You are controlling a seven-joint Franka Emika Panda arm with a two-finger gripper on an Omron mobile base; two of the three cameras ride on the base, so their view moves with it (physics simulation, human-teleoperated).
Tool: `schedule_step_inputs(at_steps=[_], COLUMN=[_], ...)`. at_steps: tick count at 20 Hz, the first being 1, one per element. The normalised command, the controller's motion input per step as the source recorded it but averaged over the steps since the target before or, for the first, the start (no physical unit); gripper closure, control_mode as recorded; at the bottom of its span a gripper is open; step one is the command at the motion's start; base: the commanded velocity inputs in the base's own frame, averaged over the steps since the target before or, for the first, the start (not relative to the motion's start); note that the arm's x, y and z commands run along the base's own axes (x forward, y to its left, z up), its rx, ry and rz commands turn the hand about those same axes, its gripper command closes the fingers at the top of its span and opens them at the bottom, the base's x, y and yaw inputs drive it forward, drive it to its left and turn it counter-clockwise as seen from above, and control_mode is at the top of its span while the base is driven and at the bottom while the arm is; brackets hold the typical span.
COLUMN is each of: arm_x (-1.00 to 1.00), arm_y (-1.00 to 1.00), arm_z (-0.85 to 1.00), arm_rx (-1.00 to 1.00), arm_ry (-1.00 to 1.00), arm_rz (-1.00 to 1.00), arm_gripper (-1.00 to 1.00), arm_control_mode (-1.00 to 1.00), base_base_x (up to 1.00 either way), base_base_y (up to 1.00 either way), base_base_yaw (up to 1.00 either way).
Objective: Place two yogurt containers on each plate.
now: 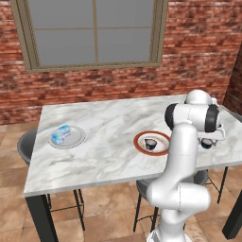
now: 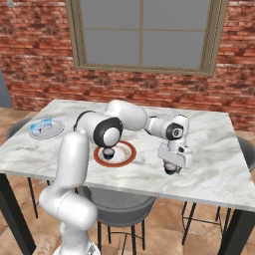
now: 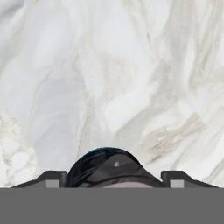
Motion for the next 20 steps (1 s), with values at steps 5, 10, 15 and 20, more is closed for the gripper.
schedule_step_inputs(at_steps=[5, 10, 15, 20], arm_x=[0.00, -0.04, -0.13, 0.00], arm_y=[0.00, 0.00, 0.15, 0.50], arm_z=[-0.05, 0.07, 0.40, 0.35], arm_rx=[0.00, 0.00, 0.05, 0.02], arm_ry=[0.00, -0.07, -0.01, 0.00], arm_rz=[0.00, 0.00, 0.00, 0.00], arm_gripper=[1.00, 1.00, 1.00, 1.00], arm_control_mode=[-1.00, -1.00, -1.00, -1.00], base_base_x=[0.00, 0.00, 0.00, 0.00], base_base_y=[0.00, 0.00, 0.00, 0.00], base_base_yaw=[0.00, 0.00, 0.00, 0.00])
